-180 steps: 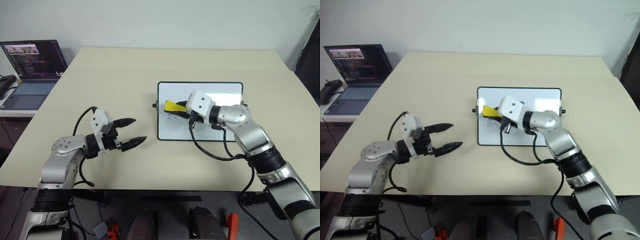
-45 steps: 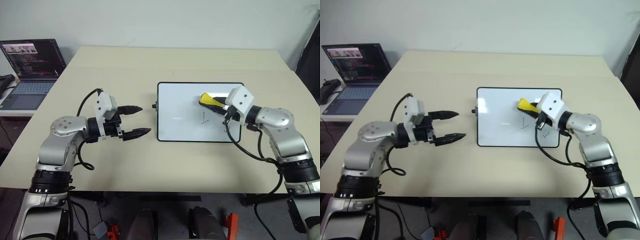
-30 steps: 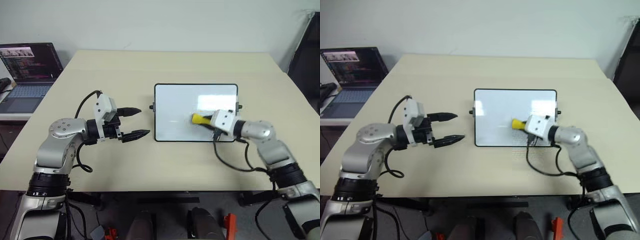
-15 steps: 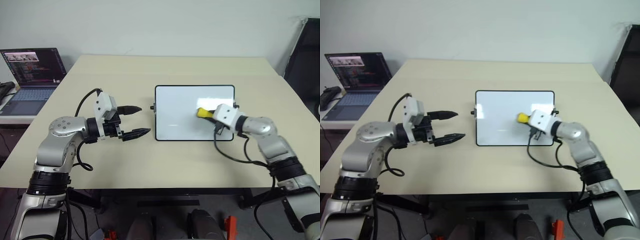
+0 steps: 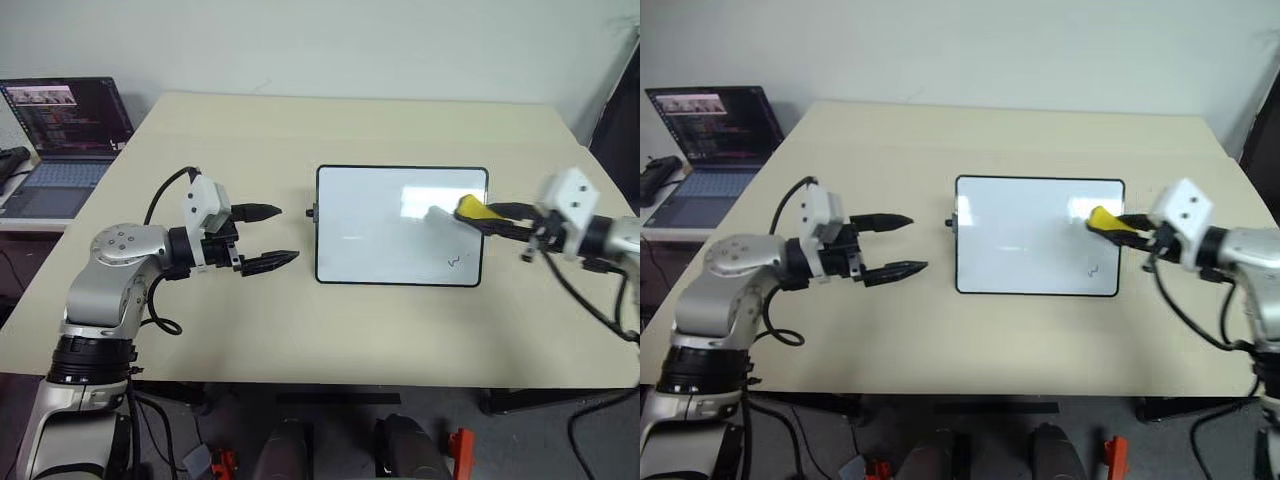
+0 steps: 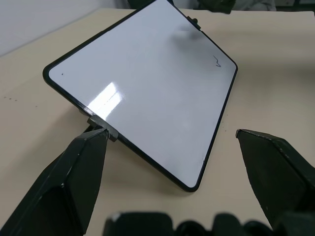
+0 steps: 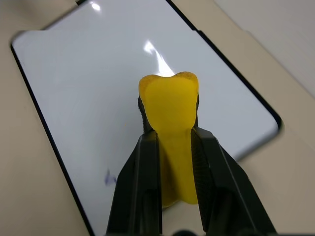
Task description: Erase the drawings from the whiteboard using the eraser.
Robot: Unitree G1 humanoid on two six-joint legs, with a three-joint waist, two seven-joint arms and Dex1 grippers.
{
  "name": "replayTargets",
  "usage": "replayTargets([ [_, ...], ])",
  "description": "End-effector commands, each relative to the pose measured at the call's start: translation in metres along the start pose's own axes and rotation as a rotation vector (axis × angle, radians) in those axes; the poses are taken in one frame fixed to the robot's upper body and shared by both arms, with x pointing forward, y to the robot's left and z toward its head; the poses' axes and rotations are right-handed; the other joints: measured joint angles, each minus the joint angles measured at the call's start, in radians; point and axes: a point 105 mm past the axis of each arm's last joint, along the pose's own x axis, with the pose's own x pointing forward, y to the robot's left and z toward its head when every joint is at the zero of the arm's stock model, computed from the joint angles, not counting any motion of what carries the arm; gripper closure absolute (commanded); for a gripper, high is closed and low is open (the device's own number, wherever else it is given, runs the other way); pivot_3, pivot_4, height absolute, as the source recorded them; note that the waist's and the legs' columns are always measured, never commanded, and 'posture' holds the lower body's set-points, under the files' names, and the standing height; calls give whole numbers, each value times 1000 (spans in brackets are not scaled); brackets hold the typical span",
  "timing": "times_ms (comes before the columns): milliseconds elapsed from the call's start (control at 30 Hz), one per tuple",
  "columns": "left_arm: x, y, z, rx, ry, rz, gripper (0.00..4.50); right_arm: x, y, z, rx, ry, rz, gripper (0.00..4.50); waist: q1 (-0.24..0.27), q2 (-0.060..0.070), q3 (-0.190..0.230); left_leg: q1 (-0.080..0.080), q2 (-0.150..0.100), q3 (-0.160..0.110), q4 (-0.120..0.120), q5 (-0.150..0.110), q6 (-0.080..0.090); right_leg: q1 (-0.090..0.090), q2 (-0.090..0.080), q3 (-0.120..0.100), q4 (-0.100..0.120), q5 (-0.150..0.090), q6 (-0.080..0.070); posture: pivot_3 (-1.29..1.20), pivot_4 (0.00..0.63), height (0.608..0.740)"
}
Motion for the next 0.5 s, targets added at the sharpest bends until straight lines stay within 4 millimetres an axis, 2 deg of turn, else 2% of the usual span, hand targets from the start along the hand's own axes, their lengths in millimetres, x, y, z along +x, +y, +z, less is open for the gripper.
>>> replayTargets([
  [33, -8, 4, 10, 47, -14, 22, 0, -33, -11, -10, 29, 41, -69, 3985, 1, 0, 0, 0, 0, 0, 0, 0, 0, 0, 0, 0, 0, 0, 0, 0, 150, 740],
  [300, -12, 5, 1, 27, 14, 28, 0, -50, -4, -31, 52, 142, -84, 3985, -19, 1, 0, 4, 1, 4, 1, 0, 0, 1, 1, 3, 2, 0, 0, 0, 150, 740],
  [500, -11, 3, 0, 22, 16, 20, 0, -50, -2, -31, 46, 149, -73, 4020, -15, 1, 0, 3, 1, 4, 1, 0, 0, 1, 1, 3, 2, 0, 0, 0, 150, 740],
])
